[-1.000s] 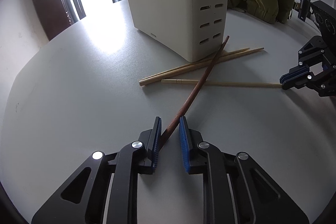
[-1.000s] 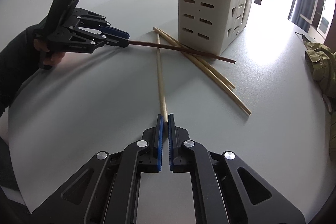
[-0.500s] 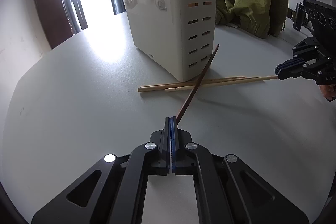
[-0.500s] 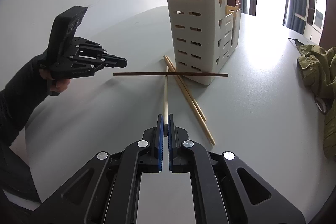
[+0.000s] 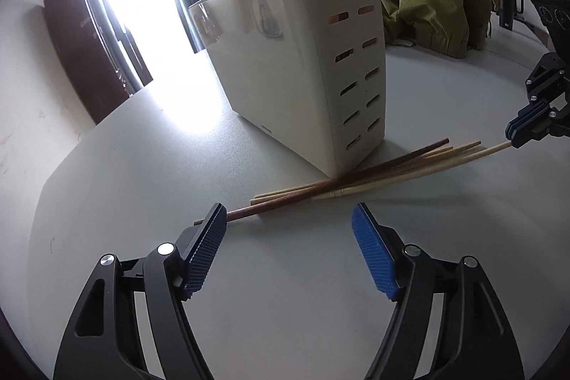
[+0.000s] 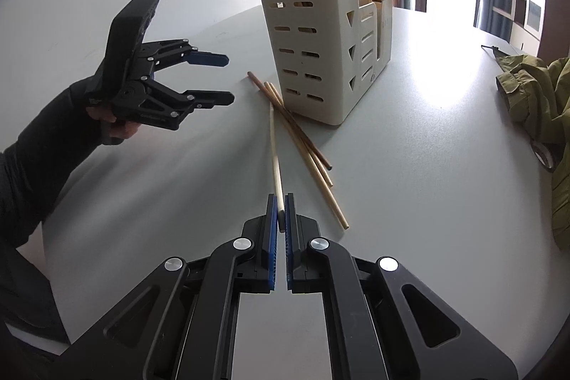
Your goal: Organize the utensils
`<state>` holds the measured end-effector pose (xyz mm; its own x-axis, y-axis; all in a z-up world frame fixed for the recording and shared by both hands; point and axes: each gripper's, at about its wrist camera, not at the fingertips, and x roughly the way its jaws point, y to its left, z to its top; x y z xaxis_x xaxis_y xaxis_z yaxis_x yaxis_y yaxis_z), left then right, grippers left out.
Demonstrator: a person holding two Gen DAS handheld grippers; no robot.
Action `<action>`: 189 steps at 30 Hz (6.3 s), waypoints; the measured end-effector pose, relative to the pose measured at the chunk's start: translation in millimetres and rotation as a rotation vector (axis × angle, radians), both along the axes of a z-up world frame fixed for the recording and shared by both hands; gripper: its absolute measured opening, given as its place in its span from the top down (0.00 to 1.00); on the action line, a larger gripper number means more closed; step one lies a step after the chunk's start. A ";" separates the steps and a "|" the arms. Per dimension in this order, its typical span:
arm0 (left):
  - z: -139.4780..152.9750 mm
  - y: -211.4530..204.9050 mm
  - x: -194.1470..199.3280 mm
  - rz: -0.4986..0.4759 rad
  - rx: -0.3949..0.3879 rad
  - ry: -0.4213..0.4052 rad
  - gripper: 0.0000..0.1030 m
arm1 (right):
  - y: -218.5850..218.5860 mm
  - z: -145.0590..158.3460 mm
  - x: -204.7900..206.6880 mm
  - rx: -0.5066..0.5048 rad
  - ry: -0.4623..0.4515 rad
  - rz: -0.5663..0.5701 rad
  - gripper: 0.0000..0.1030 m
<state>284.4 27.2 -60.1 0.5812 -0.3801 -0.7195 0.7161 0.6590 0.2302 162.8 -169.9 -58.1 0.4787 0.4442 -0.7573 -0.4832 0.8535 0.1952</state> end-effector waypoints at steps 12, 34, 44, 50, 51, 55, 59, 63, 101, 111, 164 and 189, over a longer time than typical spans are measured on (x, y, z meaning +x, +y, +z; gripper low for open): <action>-9.5 14.1 67.0 0.056 -0.119 0.147 0.30 | -8.6 -8.2 5.2 0.051 0.030 0.001 0.96; -26.3 25.2 116.4 0.815 -0.177 0.481 0.39 | -21.2 -15.8 3.5 0.091 0.032 -0.004 0.96; -26.9 25.8 127.1 0.912 -0.241 0.597 0.91 | -26.6 -15.1 -0.8 0.118 0.023 0.002 0.95; -32.1 16.7 122.7 0.909 -0.244 0.624 0.94 | -30.8 -10.7 -2.0 0.131 0.007 0.003 0.96; -32.2 16.1 124.8 0.907 -0.241 0.626 0.94 | -31.9 -11.0 -1.4 0.132 0.005 0.004 0.96; -29.0 15.9 126.9 0.893 -0.242 0.638 0.94 | -36.9 -9.4 -0.9 0.153 -0.008 0.002 0.96; -23.1 18.0 127.5 0.868 -0.267 0.635 0.94 | -42.7 -6.4 0.6 0.172 -0.023 -0.006 0.96; -5.5 31.3 109.5 0.828 -0.318 0.624 0.94 | -46.7 -0.9 -3.5 0.187 -0.037 -0.013 0.96; -29.6 -45.4 40.0 0.623 -0.185 0.589 0.45 | -54.0 5.8 -24.8 0.223 -0.074 -0.047 0.96; -34.2 -42.6 53.2 0.676 -0.152 0.556 0.93 | -59.2 6.0 -25.5 0.241 -0.078 -0.060 0.96; 172.1 -67.1 40.6 0.376 -0.739 -0.399 0.93 | -40.9 30.3 -18.4 0.319 -0.132 -0.045 0.96; 134.3 32.0 -24.4 0.531 -0.690 -0.317 0.44 | -43.6 165.5 12.9 0.231 -0.419 -0.077 0.97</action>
<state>259.9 59.2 74.2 0.9325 -0.2934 -0.2105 0.2521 0.9463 -0.2022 175.8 -213.5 107.4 0.7596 0.5291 -0.3782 -0.4976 0.8473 0.1859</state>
